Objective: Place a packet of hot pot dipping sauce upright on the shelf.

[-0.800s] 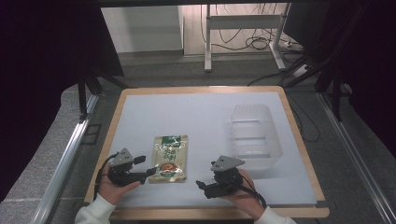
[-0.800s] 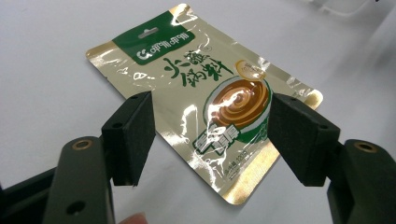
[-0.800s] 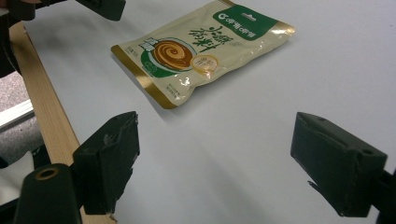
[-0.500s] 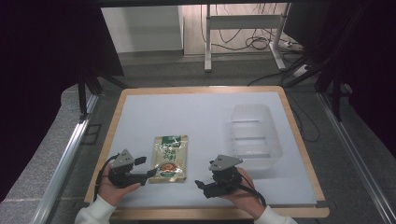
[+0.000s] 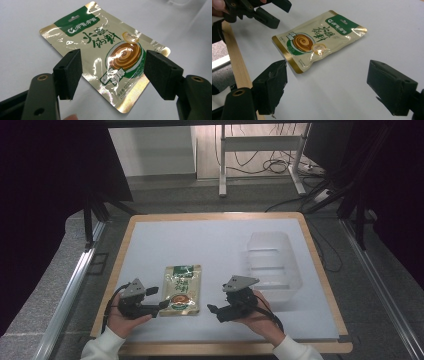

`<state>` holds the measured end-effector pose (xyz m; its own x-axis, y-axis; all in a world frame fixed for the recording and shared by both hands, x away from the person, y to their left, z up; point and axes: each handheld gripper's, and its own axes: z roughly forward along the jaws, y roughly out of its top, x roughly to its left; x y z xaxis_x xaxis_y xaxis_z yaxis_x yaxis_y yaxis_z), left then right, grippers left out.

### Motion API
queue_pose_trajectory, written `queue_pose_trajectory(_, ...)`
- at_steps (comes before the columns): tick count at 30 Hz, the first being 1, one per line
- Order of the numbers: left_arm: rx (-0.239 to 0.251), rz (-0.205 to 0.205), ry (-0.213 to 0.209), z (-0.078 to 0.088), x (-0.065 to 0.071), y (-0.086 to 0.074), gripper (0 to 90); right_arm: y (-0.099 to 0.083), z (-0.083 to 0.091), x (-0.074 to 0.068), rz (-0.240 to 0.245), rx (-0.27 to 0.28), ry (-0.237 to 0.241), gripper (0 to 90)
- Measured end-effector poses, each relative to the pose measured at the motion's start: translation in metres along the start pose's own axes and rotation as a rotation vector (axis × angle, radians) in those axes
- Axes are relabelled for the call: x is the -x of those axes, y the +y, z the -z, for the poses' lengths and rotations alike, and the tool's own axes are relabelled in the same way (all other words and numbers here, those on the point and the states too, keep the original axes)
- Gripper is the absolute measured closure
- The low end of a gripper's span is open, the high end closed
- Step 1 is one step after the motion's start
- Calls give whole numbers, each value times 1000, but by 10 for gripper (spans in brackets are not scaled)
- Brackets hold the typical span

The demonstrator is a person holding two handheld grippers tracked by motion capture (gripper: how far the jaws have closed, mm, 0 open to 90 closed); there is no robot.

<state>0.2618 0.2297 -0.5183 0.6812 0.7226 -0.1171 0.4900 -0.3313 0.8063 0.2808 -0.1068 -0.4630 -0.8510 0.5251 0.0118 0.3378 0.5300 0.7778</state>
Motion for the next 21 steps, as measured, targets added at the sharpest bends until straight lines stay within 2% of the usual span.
queue_pose_trajectory(9,-15,9,-9,-3,3,-3,312,14,1,6,8,17,0,205)
queue_pose_trajectory(11,-21,-3,-10,-4,3,-2,312,19,1,7,1,15,-5,207)
queue_pose_trajectory(16,-12,20,-23,-5,0,-2,312,31,-5,13,-20,22,-8,217)
queue_pose_trajectory(18,-12,23,-25,-6,-1,-2,312,42,-8,19,-30,24,-1,226)
queue_pose_trajectory(21,-23,12,-28,-9,-3,-1,312,49,-10,23,-31,19,-3,235)
